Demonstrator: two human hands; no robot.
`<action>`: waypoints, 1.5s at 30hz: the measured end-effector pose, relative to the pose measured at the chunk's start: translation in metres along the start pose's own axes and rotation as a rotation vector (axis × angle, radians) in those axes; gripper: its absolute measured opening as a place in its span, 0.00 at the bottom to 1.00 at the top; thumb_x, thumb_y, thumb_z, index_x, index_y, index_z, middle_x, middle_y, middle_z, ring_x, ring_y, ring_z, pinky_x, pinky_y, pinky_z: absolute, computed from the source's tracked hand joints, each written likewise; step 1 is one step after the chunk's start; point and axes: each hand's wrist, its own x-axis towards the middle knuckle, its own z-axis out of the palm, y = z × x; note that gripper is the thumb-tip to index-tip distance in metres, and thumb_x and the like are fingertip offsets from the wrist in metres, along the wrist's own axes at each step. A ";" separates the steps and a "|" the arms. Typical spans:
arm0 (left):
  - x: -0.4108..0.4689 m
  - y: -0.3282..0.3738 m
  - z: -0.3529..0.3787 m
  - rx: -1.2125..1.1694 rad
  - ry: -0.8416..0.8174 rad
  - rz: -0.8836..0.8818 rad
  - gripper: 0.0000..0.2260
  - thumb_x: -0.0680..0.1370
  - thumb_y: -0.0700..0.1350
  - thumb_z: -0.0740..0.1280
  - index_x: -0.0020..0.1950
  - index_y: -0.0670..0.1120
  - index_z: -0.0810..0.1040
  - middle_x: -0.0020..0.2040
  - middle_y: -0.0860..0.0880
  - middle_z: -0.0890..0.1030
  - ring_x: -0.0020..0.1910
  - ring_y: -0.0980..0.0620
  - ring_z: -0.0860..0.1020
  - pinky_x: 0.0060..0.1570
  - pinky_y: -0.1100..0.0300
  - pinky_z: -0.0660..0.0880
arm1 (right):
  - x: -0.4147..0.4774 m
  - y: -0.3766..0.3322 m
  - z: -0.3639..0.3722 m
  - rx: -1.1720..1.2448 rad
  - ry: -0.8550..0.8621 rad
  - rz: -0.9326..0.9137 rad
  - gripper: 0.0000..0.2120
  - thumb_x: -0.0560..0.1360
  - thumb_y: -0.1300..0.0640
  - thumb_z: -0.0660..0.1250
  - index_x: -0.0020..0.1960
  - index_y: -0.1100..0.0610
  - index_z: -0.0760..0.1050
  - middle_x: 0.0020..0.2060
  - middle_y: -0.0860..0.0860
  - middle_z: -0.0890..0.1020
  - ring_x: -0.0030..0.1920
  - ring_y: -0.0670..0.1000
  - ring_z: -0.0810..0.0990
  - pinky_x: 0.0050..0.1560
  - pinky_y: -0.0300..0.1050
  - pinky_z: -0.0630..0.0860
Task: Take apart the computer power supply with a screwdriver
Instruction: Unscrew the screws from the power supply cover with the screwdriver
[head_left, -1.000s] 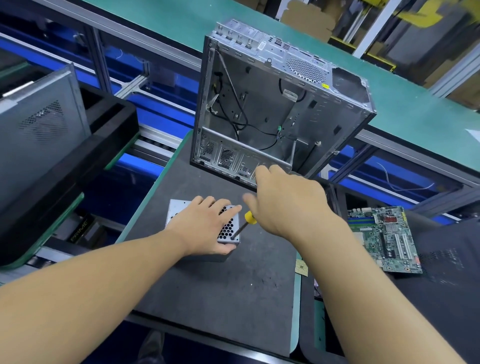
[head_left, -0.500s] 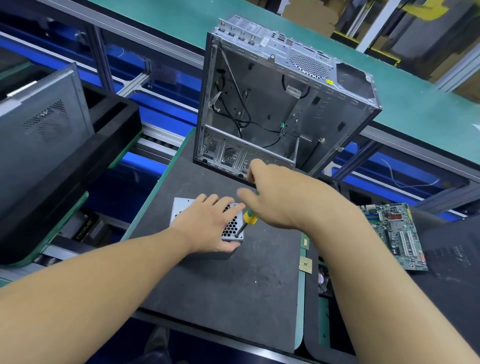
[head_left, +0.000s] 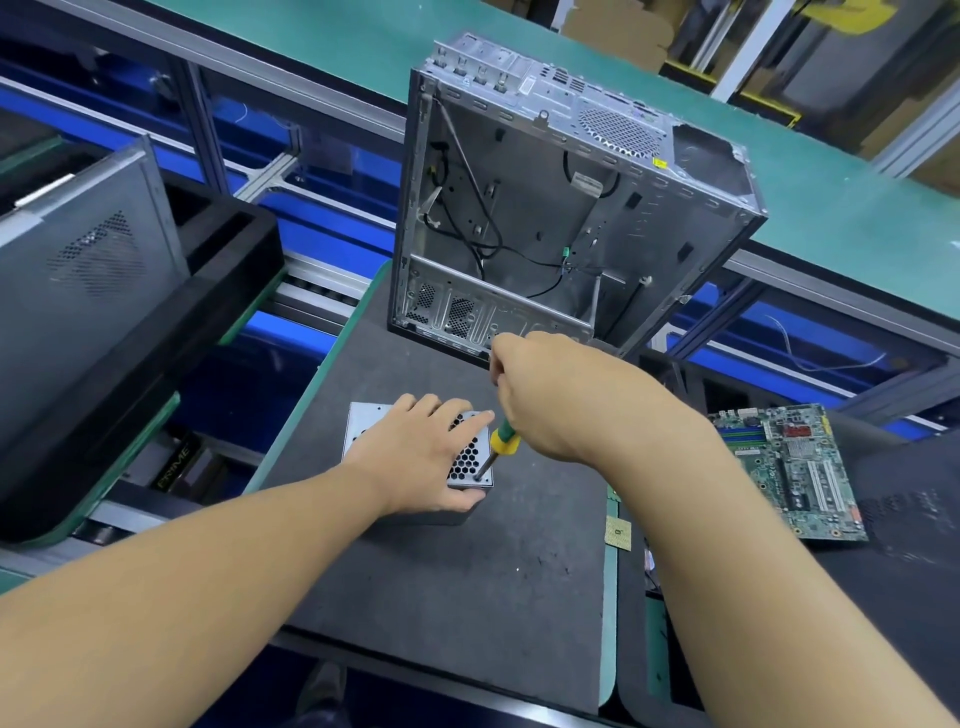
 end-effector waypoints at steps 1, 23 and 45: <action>0.000 0.000 0.000 0.004 0.011 0.004 0.32 0.69 0.69 0.62 0.60 0.45 0.76 0.53 0.46 0.78 0.43 0.43 0.75 0.44 0.50 0.74 | 0.000 0.000 -0.001 -0.003 -0.005 -0.002 0.08 0.80 0.62 0.55 0.57 0.56 0.69 0.48 0.53 0.73 0.49 0.60 0.75 0.43 0.50 0.71; 0.000 -0.001 0.005 0.014 0.056 0.008 0.32 0.69 0.68 0.66 0.61 0.46 0.75 0.51 0.46 0.78 0.42 0.43 0.75 0.42 0.51 0.74 | -0.006 -0.005 -0.004 0.001 -0.015 0.013 0.05 0.77 0.58 0.57 0.52 0.54 0.68 0.48 0.51 0.73 0.49 0.58 0.75 0.44 0.49 0.71; -0.001 0.000 0.003 -0.023 -0.003 -0.008 0.31 0.67 0.67 0.69 0.59 0.46 0.77 0.49 0.45 0.78 0.42 0.42 0.75 0.42 0.50 0.74 | -0.006 -0.007 -0.004 0.000 -0.040 -0.021 0.10 0.77 0.64 0.56 0.56 0.56 0.70 0.50 0.53 0.75 0.47 0.57 0.73 0.44 0.49 0.70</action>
